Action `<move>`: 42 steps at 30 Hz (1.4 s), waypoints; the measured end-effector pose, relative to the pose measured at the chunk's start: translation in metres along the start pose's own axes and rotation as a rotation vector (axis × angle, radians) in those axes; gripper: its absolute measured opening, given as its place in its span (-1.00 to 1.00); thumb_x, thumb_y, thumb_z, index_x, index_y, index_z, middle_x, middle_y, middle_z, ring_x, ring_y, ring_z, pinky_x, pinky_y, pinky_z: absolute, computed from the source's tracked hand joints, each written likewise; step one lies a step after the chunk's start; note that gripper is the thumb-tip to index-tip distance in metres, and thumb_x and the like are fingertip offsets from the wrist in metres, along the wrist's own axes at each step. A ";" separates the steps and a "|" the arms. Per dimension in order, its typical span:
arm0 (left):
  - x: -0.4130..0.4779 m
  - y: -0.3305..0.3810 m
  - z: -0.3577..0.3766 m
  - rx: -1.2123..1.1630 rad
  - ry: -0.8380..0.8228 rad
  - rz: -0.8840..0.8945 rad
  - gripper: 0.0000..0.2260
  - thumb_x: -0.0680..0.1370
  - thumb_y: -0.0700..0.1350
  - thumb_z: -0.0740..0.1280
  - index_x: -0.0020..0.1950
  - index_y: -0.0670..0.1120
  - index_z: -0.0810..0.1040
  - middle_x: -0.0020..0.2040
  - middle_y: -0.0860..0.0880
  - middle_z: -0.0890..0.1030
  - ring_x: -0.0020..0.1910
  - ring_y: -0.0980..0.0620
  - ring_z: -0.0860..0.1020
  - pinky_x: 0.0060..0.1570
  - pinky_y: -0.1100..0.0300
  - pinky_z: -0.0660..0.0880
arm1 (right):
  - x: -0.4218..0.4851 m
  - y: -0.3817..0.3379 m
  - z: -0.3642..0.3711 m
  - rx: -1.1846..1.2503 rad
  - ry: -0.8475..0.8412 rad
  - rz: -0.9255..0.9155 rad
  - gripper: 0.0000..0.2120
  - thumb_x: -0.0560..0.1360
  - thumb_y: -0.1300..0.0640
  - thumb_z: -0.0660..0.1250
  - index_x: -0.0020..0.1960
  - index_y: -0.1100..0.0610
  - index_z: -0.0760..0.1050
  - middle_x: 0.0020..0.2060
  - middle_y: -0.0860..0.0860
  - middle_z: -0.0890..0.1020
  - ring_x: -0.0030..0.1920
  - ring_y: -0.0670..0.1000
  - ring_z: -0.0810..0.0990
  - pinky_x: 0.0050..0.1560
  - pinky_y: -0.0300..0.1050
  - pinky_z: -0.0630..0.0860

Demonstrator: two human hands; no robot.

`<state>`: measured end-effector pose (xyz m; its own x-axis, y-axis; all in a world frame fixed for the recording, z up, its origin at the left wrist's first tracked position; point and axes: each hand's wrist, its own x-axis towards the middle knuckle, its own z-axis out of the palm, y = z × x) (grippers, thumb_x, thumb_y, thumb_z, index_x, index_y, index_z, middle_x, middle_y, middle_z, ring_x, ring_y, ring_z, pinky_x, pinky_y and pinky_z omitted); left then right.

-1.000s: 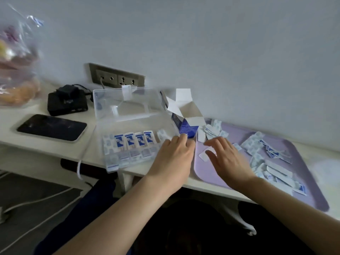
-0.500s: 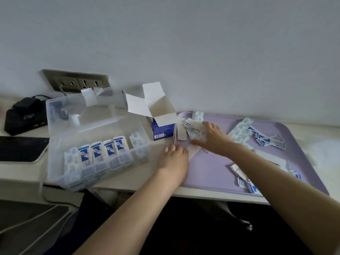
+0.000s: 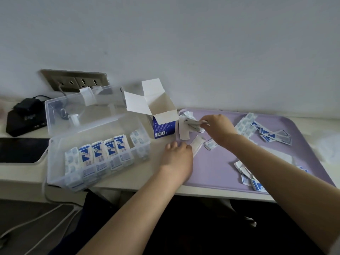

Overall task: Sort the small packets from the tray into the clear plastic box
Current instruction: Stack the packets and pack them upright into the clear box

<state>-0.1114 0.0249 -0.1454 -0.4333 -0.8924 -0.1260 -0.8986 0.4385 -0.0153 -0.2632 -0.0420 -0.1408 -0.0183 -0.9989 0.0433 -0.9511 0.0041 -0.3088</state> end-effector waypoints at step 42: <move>-0.018 0.003 -0.048 -1.625 0.044 -0.374 -0.63 0.66 -0.04 0.02 0.04 -0.18 0.57 -0.20 -0.12 0.64 -0.34 -0.02 0.59 -0.29 0.21 0.55 | -0.104 -0.036 -0.023 0.025 0.324 -0.402 -0.77 0.44 0.35 0.36 0.09 0.22 0.53 0.04 0.16 0.53 -0.10 0.22 0.58 -0.33 0.03 0.56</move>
<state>-0.1092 0.0369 -0.0957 -0.1685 -0.9301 -0.3265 -0.0653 -0.3200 0.9452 -0.2342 0.0630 -0.1126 0.2489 -0.8554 0.4541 -0.8951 -0.3823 -0.2294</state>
